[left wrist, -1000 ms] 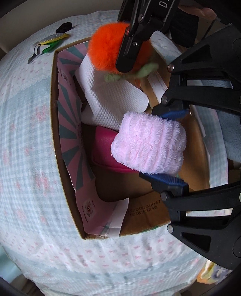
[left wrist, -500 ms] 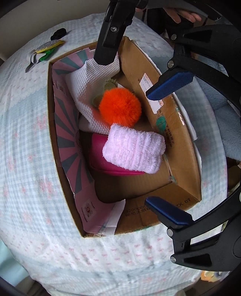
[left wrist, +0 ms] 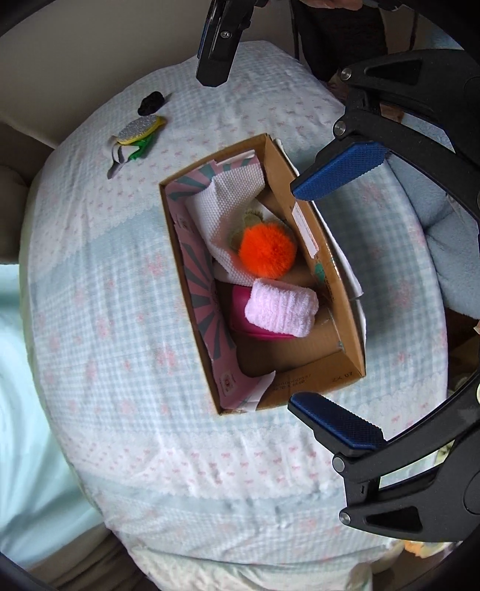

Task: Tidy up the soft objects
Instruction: 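Move both tools away from the box over the glittery sponge and grey cloth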

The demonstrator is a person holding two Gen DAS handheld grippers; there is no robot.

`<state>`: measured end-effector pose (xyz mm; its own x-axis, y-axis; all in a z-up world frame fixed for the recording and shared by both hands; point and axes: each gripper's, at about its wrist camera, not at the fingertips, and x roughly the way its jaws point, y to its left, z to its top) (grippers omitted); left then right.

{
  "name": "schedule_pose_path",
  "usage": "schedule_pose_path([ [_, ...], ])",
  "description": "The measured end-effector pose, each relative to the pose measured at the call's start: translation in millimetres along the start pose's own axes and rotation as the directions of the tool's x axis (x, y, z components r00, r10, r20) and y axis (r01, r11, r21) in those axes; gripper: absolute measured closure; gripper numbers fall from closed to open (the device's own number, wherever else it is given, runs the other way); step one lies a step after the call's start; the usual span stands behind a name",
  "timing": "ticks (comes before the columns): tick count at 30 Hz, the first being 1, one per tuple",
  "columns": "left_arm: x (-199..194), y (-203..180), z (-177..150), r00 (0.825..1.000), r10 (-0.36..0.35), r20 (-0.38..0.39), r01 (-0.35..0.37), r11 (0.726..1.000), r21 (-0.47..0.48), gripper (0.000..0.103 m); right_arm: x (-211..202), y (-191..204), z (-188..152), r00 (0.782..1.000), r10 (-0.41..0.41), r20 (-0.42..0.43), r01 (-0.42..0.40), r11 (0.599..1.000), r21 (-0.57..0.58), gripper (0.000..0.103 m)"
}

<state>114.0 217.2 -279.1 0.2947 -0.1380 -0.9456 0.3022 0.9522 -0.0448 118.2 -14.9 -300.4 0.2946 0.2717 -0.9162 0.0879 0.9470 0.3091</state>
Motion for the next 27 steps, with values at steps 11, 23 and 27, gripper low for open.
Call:
schedule_pose_path([
  [11, -87.1, -46.4, 58.0, 0.957, -0.119, 0.264, 0.089, 0.988, 0.123, 0.000, -141.1, -30.4, -4.6, 0.959, -0.166, 0.230, 0.169, 0.986, 0.008, 0.000],
  [23, -80.3, -140.1, 151.7, 0.922, -0.210, 0.324, 0.104, 0.943, 0.315, 0.000, -183.8, -97.1, 2.9, 0.904, -0.250, 0.348, 0.259, 0.966, 0.019, 0.000],
  [27, -53.5, -176.5, 185.4, 0.930, -0.228, 0.286, 0.122, 0.930, 0.346, 0.000, -177.3, -131.7, 18.7, 0.914, -0.201, 0.353, 0.210, 0.978, 0.011, 0.000],
])
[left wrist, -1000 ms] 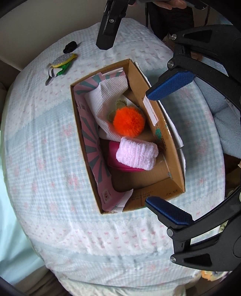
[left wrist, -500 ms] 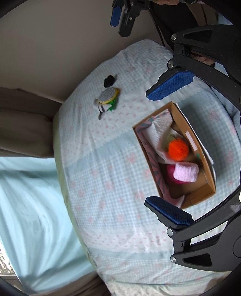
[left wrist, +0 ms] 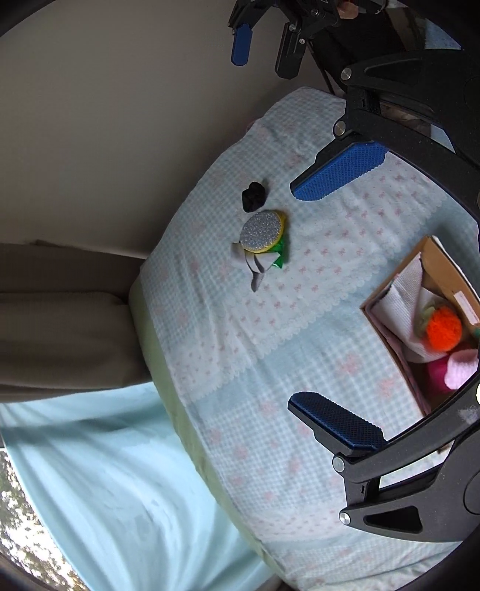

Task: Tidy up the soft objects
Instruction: 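Move both tools away from the box over the glittery sponge and grey cloth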

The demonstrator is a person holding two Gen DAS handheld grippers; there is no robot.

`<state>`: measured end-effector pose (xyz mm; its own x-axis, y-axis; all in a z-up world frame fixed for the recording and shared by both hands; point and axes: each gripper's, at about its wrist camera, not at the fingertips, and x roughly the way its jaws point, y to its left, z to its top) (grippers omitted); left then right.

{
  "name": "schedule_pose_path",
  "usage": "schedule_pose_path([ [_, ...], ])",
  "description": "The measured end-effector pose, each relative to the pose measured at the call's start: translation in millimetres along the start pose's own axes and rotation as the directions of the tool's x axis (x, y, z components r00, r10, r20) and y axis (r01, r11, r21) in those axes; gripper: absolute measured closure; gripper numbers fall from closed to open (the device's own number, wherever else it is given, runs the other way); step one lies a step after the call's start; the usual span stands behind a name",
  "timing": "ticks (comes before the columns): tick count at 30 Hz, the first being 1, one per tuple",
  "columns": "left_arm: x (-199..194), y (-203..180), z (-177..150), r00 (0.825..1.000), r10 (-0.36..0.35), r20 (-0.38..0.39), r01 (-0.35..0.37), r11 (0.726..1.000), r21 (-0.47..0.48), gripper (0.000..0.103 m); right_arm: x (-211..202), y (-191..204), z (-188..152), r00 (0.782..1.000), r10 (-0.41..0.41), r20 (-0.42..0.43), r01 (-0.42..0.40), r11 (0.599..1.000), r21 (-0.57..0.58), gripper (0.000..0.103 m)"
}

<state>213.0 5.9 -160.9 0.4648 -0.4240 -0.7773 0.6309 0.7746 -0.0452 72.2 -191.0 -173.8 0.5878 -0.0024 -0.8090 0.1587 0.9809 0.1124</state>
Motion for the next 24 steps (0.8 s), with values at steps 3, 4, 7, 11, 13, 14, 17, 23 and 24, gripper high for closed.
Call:
schedule_pose_path([
  [3, 41.9, -11.3, 22.6, 0.999, 0.001, -0.048, -0.001, 1.000, 0.019, 0.000, 21.6, -23.7, 13.7, 1.000, 0.021, -0.015, -0.021, 1.000, -0.013, 0.000],
  [4, 56.4, -14.4, 29.3, 0.998, -0.001, -0.064, 0.003, 1.000, 0.024, 0.000, 28.6, -32.0, 18.8, 1.000, 0.021, -0.019, -0.021, 1.000, -0.020, 0.000],
  [7, 104.1, -22.9, 43.4, 0.993, -0.006, -0.117, 0.012, 0.998, 0.056, 0.000, 57.4, -53.9, 33.2, 0.999, 0.033, -0.040, -0.035, 0.999, -0.029, 0.000],
  [11, 172.3, -29.4, 52.0, 0.981, -0.021, -0.194, 0.043, 0.993, 0.110, 0.000, 103.7, -76.9, 43.3, 0.996, 0.040, -0.075, -0.044, 0.998, -0.046, 0.000],
  [13, 207.6, -30.9, 53.5, 0.973, -0.036, -0.228, 0.071, 0.987, 0.147, 0.000, 128.9, -86.4, 44.0, 0.994, 0.055, -0.091, -0.059, 0.997, -0.047, 0.000],
  [14, 224.8, -31.3, 52.9, 0.969, -0.045, -0.245, 0.088, 0.982, 0.166, 0.000, 142.5, -90.2, 43.3, 0.993, 0.065, -0.100, -0.070, 0.996, -0.048, 0.000],
  [17, 273.8, -32.3, 49.2, 0.955, -0.065, -0.288, 0.136, 0.963, 0.232, 0.000, 184.6, -99.1, 37.3, 0.988, 0.087, -0.130, -0.095, 0.994, -0.058, 0.000],
  [23, 359.3, -36.4, 36.3, 0.922, -0.130, -0.364, 0.259, 0.907, 0.333, 0.000, 262.2, -108.6, 23.1, 0.977, 0.123, -0.172, -0.141, 0.986, -0.093, 0.000],
  [24, 370.3, -36.8, 33.9, 0.917, -0.141, -0.372, 0.278, 0.896, 0.347, 0.000, 274.2, -110.4, 20.9, 0.976, 0.132, -0.174, -0.150, 0.984, -0.094, 0.000],
])
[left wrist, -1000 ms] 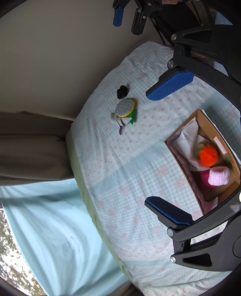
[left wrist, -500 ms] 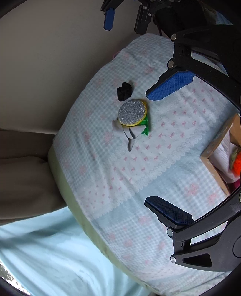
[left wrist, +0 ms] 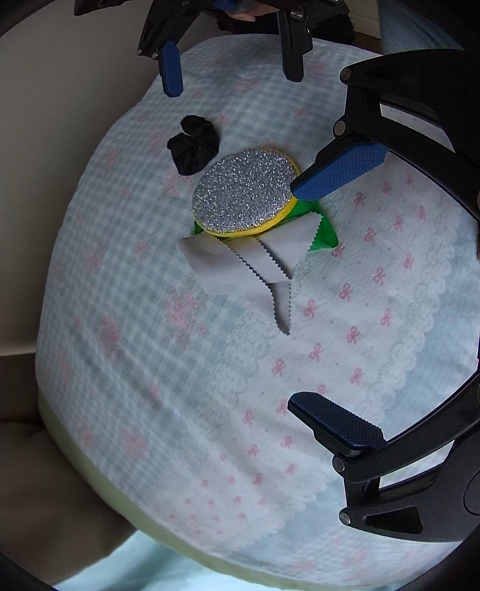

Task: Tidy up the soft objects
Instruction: 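Move both tools away from the box over the glittery sponge and grey cloth, then grasp the grey cloth with the left tool while the right tool grasps the glittery sponge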

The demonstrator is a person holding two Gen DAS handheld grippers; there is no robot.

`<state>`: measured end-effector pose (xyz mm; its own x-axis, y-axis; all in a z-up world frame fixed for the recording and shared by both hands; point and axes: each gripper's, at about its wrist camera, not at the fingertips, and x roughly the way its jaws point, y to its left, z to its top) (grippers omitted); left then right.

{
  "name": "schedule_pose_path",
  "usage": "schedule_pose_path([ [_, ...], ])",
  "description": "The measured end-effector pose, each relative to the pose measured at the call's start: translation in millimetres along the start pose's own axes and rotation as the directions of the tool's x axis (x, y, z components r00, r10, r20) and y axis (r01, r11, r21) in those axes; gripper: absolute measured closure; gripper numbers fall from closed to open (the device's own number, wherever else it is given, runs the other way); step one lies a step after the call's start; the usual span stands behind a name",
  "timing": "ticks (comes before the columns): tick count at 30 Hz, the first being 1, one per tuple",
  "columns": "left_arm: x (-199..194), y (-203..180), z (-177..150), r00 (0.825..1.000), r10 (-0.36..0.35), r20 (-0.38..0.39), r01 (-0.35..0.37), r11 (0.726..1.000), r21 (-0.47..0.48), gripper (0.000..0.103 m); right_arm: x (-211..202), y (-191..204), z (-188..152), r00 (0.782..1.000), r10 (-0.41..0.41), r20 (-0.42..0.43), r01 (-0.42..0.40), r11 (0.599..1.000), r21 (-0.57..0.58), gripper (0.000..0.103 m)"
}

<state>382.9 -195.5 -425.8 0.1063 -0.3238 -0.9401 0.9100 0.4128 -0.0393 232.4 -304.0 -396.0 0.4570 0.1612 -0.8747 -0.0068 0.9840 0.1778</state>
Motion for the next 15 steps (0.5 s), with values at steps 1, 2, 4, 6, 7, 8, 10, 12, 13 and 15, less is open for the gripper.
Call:
schedule_pose_path([
  [1, 10.5, 1.1, 1.1, 1.000, -0.013, -0.004, 0.013, 1.000, 0.023, 0.000, 10.6, -1.7, -1.5, 1.000, 0.008, 0.003, -0.008, 1.000, -0.004, 0.000],
  [2, 19.8, 2.0, 1.9, 1.000, -0.025, -0.007, 0.025, 0.999, 0.045, 0.000, 19.7, -3.9, -2.8, 1.000, 0.016, 0.009, -0.015, 1.000, -0.011, 0.000],
  [4, 36.7, 3.6, 4.1, 0.999, -0.046, -0.013, 0.047, 0.995, 0.082, 0.000, 37.9, -4.7, -5.8, 1.000, 0.020, 0.022, -0.020, 0.999, -0.031, 0.000],
  [6, 51.5, 4.6, 6.1, 0.997, -0.068, -0.028, 0.071, 0.991, 0.110, 0.000, 55.2, -4.5, -9.0, 0.999, 0.021, 0.030, -0.019, 0.998, -0.064, 0.000],
  [7, 57.7, 4.6, 6.9, 0.997, -0.076, -0.034, 0.079, 0.989, 0.125, 0.000, 63.5, -4.7, -10.3, 0.999, 0.021, 0.032, -0.019, 0.997, -0.080, 0.000],
  [8, 63.1, 4.3, 7.3, 0.996, -0.081, -0.038, 0.085, 0.986, 0.140, 0.000, 70.9, -5.0, -11.7, 0.999, 0.026, 0.031, -0.023, 0.995, -0.095, 0.000],
  [10, 72.0, 2.9, 8.4, 0.995, -0.089, -0.049, 0.096, 0.981, 0.168, 0.000, 82.1, -5.5, -12.7, 0.999, 0.031, 0.026, -0.027, 0.993, -0.118, 0.000],
  [12, 77.9, 1.3, 9.8, 0.994, -0.101, -0.051, 0.109, 0.976, 0.186, 0.000, 90.1, -7.1, -12.3, 0.999, 0.029, 0.020, -0.027, 0.991, -0.130, 0.000],
  [13, 79.7, 0.7, 11.0, 0.993, -0.105, -0.050, 0.113, 0.975, 0.194, 0.000, 93.1, -8.1, -11.4, 0.999, 0.030, 0.019, -0.027, 0.991, -0.133, 0.000],
  [15, 82.1, -0.7, 14.3, 0.992, -0.120, -0.047, 0.127, 0.971, 0.202, 0.000, 99.3, -10.2, -9.2, 0.999, 0.040, 0.009, -0.039, 0.990, -0.136, 0.000],
])
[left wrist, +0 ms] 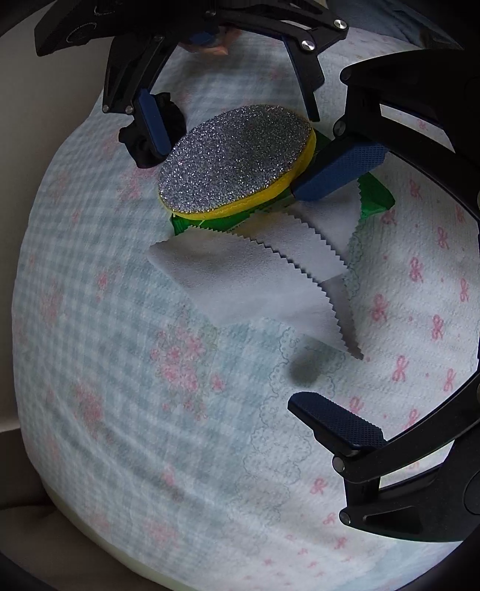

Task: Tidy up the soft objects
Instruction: 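Grasp the grey cloth with the left tool while the right tool grasps the glittery sponge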

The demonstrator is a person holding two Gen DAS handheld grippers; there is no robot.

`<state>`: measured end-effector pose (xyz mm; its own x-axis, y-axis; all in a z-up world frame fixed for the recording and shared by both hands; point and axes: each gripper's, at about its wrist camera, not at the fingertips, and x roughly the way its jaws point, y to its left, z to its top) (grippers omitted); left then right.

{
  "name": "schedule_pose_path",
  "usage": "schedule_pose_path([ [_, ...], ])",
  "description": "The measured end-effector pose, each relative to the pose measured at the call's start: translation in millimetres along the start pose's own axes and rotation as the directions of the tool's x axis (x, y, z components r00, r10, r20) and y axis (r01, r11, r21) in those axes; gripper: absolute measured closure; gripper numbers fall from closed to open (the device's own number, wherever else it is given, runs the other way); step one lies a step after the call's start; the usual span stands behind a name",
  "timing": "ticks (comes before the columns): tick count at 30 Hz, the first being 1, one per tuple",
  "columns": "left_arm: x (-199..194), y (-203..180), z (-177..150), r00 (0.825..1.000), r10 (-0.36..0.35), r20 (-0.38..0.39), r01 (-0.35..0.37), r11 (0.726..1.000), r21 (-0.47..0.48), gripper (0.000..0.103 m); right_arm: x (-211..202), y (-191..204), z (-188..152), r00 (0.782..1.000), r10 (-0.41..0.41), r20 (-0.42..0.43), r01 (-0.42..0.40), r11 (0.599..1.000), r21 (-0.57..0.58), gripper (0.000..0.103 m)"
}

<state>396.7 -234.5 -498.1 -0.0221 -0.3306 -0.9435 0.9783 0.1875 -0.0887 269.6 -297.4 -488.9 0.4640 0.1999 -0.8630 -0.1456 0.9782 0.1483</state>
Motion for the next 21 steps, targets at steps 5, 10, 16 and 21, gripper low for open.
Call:
schedule_pose_path([
  [5, 3.4, -4.1, 9.1, 1.000, -0.010, 0.013, 0.010, 1.000, 0.028, 0.005, 12.6, -3.3, 3.8, 1.000, 0.006, -0.021, -0.006, 1.000, -0.002, 0.000],
  [10, 7.1, -10.8, 17.7, 0.999, -0.036, 0.029, 0.035, 0.998, 0.043, 0.018, 16.8, -9.0, 5.4, 1.000, 0.021, -0.013, -0.021, 1.000, 0.014, 0.000],
  [16, 6.2, -15.5, 19.7, 0.997, -0.074, 0.026, 0.073, 0.997, 0.035, 0.042, 19.2, -23.7, 7.7, 0.997, 0.073, -0.004, -0.073, 0.995, 0.074, 0.009],
  [21, 1.2, -11.0, 19.9, 0.996, -0.080, 0.048, 0.081, 0.997, -0.010, 0.062, 16.6, -27.8, 7.5, 0.996, 0.085, 0.003, -0.085, 0.992, 0.094, 0.021],
])
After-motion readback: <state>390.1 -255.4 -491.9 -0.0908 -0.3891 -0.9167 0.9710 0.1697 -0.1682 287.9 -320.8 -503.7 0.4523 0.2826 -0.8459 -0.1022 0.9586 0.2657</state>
